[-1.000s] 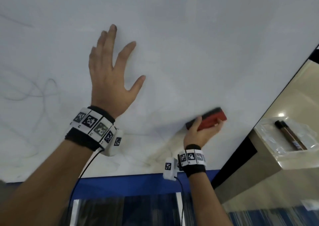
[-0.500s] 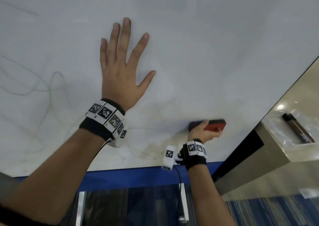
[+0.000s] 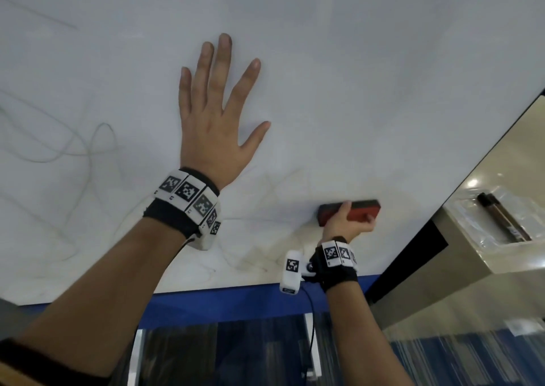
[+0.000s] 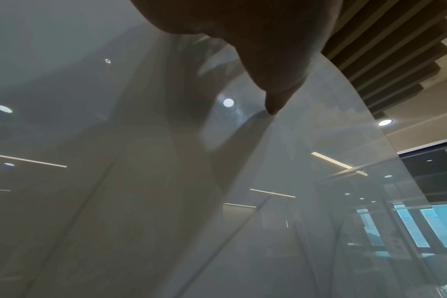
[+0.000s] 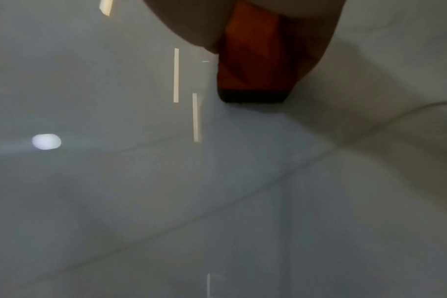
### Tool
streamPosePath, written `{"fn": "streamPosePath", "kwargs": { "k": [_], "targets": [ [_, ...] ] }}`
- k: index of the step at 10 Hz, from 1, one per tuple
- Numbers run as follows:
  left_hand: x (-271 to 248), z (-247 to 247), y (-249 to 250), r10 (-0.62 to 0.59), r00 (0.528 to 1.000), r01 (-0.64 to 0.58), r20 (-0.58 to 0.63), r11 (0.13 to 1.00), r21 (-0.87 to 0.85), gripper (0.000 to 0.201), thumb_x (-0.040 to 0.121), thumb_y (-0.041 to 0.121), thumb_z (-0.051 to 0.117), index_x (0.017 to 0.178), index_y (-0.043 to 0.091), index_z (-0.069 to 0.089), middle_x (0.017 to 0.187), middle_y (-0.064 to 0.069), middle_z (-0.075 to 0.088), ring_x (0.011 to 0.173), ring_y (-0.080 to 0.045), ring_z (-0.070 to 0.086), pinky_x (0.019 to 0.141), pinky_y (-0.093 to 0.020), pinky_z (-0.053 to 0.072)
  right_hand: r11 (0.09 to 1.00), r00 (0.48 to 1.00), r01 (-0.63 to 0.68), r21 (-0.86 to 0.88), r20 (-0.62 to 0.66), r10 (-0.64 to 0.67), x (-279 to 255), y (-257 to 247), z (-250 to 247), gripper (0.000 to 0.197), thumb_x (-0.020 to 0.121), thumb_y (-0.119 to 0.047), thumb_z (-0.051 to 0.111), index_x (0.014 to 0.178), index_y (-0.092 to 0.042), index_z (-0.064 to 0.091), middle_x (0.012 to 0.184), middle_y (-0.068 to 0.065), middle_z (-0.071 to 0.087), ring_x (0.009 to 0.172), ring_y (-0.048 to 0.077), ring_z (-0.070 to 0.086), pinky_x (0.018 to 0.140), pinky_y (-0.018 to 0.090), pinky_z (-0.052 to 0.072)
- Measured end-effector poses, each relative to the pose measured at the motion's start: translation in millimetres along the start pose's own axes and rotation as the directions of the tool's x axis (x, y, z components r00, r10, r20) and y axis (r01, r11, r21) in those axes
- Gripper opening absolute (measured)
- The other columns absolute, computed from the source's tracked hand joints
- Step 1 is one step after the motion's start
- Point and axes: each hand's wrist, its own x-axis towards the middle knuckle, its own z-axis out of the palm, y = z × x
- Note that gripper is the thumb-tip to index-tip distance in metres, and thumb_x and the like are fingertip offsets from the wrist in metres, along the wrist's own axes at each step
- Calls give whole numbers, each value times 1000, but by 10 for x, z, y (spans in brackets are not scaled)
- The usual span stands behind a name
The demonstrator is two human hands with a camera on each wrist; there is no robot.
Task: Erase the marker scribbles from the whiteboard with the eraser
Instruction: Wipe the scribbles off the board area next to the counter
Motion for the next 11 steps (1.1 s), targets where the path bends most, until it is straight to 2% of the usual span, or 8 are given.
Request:
{"fn": "streamPosePath", "kwargs": {
  "k": [2,3,4,6,7,8,9,11],
  "targets": [
    [-11,-81,26,7,999,-6,34,1000,-9,75,97,48,60,161,23,30,168,-21,16,157,-39,13,127,-58,10,581,573,800,-146,473,-670,-539,-294,231,55,85,-19,77,132,-19,48,128,11,44,114,22,45,103,23,40],
    [-6,-183,-31,39,998,-37,58,998,-43,72,96,33,62,160,23,32,169,-18,14,158,-36,11,128,-56,10,84,100,995,-63,805,-585,-614,259,0,52,79,-13,80,120,-30,53,122,14,47,103,33,51,92,47,49],
    [-28,-329,-191,98,991,-86,93,989,-122,64,93,14,63,154,18,42,170,-16,16,158,-33,13,129,-53,12,-173,-132,984,46,844,-521,-417,273,-45,56,75,-11,82,117,-36,54,119,12,49,99,34,53,87,48,48],
    [-253,-504,-516,-4,1000,6,20,994,-107,54,93,16,66,145,17,52,168,-13,23,157,-31,19,127,-50,18,297,274,955,-28,471,-838,-511,-773,456,39,88,-19,77,124,-22,62,124,17,49,108,30,45,97,43,44],
    [-394,-531,-594,-91,996,91,-12,995,-42,58,93,26,69,147,17,50,168,-14,22,157,-33,19,124,-52,20,99,62,995,31,589,-806,-613,-375,417,38,88,-21,76,123,-30,64,125,14,51,107,36,49,96,49,44],
    [-468,-559,-703,-140,989,141,-49,990,22,65,94,36,68,152,19,45,168,-17,20,157,-35,18,125,-55,21,-308,-398,911,275,784,-476,-532,237,164,41,80,-13,80,112,-38,73,119,7,63,102,31,51,91,46,43],
    [-493,-550,-811,-136,989,139,-51,989,59,67,95,38,68,154,20,42,169,-16,20,157,-33,18,126,-52,17,-368,-495,858,358,767,-409,-550,38,271,41,78,-9,80,107,-38,75,116,6,67,101,28,51,90,44,42],
    [-516,-475,-880,-112,992,114,-52,992,49,58,99,25,64,153,22,45,168,-12,24,157,-27,22,126,-52,18,-70,-170,978,195,563,-809,-972,-1171,874,29,86,-20,76,113,-30,78,118,13,62,107,37,51,97,47,41]
  ]
}}
